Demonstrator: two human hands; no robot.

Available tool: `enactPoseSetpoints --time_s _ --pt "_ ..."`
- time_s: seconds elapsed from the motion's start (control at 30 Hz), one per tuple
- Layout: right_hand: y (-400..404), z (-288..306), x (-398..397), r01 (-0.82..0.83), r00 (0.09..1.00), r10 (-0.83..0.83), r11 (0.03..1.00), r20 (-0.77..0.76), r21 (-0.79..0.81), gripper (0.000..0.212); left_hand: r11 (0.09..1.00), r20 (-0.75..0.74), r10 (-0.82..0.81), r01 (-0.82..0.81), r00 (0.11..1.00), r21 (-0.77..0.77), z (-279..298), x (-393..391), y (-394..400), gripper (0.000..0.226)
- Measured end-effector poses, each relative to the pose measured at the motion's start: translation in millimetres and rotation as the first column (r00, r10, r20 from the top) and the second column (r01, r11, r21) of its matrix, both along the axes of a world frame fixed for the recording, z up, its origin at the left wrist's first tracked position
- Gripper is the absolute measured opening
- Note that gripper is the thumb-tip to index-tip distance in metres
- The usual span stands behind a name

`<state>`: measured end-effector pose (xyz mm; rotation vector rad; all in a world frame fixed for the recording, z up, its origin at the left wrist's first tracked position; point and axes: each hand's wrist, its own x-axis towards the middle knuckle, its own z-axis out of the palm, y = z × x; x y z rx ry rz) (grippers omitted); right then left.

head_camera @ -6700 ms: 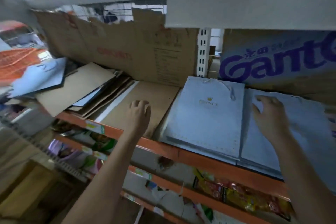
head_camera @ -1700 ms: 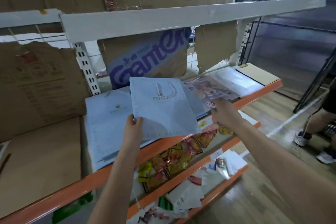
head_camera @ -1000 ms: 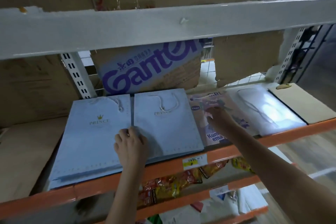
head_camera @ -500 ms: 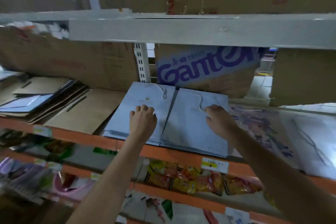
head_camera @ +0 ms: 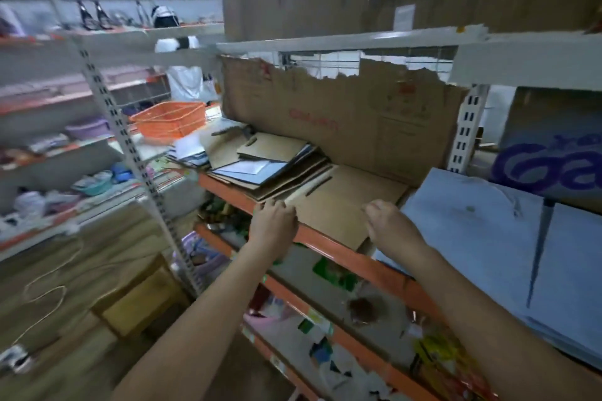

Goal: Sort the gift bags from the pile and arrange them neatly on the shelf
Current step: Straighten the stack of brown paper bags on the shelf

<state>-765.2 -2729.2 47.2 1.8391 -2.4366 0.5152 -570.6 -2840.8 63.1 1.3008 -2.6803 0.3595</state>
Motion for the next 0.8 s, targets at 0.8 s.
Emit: enactPoseSetpoints --time_s 0.8 --pt "-428.5 3.3 -24.8 -0.025 0.999 0.018 0.971 0.034 0.239 0.067 0.87 -0.375 0.428 -0.264 0.822 0.416 -34.6 59.7 -392.1 0.019"
